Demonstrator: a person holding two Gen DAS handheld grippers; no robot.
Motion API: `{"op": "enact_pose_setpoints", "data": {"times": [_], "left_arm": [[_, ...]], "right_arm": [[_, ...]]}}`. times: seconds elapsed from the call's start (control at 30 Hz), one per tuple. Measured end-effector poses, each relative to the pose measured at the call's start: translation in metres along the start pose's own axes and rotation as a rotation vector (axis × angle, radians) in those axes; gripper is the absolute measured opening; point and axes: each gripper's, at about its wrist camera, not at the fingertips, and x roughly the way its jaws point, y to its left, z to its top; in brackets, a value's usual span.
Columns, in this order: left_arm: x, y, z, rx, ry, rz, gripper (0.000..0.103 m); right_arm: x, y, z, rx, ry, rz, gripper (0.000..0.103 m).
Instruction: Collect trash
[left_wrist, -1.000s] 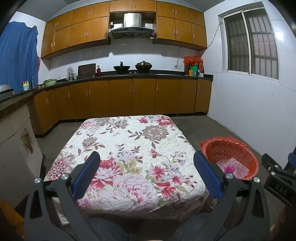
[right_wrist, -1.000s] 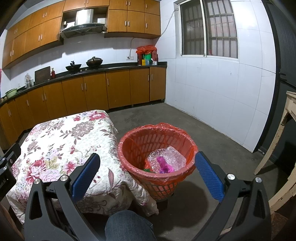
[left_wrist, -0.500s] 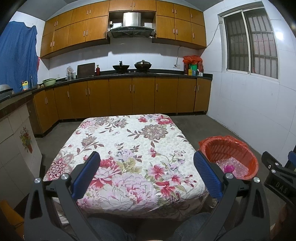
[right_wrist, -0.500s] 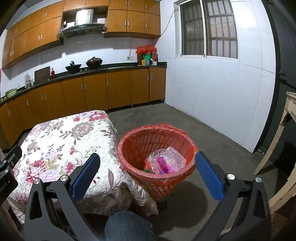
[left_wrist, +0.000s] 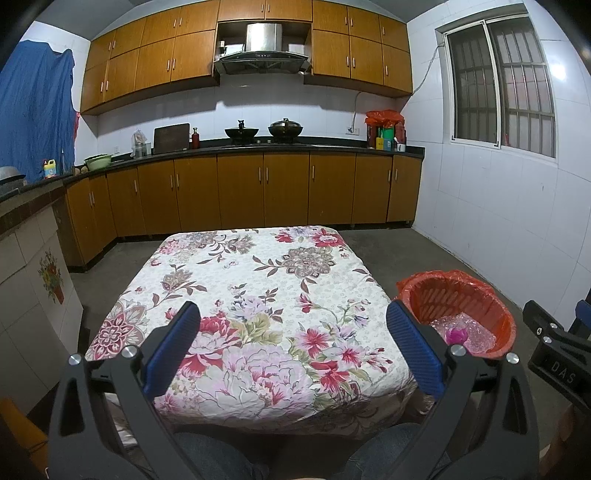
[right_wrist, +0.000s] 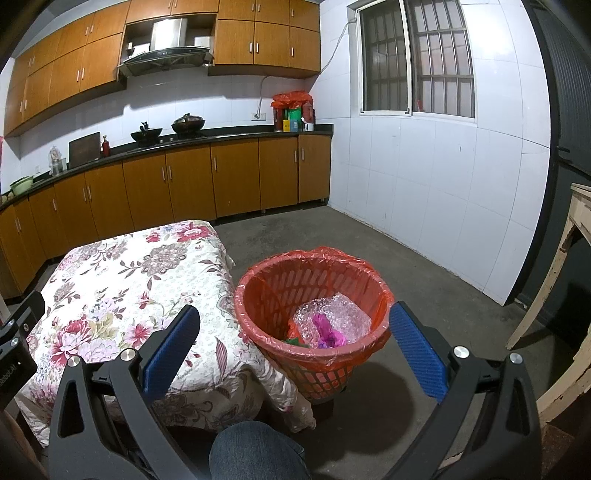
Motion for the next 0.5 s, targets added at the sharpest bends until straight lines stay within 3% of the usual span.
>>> {"op": "enact_pose_setpoints", "data": {"times": [0.5], "left_arm": [[0.0035, -0.0026, -0.0058, 0.001, 0.009, -0.005, 0.099]], "right_arm": [[0.0000, -0.0004, -0.0003, 0.000, 0.001, -0.001, 0.101]]}}
